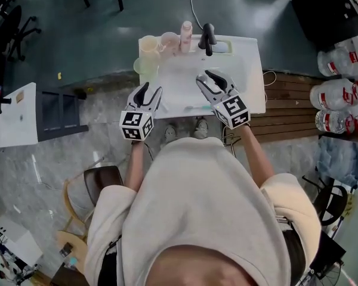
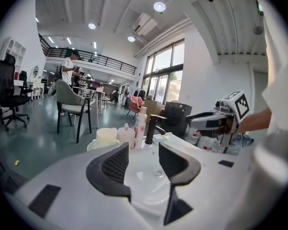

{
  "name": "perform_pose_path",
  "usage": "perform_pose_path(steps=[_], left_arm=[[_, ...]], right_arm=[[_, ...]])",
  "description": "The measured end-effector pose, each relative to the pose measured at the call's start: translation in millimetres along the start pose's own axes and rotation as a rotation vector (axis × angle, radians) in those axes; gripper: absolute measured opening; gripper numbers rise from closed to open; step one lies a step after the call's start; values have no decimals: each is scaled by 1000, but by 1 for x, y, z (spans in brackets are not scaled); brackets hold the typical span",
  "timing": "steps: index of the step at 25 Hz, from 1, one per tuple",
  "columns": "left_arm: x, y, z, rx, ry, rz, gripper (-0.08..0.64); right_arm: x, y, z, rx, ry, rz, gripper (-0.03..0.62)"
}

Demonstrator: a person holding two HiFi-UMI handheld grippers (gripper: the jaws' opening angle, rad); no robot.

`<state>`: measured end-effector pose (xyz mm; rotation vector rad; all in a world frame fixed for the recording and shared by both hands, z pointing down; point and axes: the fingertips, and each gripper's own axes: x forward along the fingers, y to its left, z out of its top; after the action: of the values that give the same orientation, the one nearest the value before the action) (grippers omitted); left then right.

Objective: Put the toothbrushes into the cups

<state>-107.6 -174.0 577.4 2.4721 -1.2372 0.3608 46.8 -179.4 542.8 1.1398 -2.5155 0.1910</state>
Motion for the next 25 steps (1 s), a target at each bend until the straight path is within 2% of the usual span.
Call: perform_pose_path(steps=[7,11,22,25], left_arm=[[-9,1,-8,-17,6,26,195],[-16,4,-12,-29,3,46,195],[-29,10,-17,-47,0,80,195],[-30,12,-18,-49,-1,85,195]], right_arm=[[21,46,-67,-106,233,208,144],[32,69,-99,-167,333,311,141],[41,106,-185,-302,612,507,115],[43,107,-201,-337,667,527,110]])
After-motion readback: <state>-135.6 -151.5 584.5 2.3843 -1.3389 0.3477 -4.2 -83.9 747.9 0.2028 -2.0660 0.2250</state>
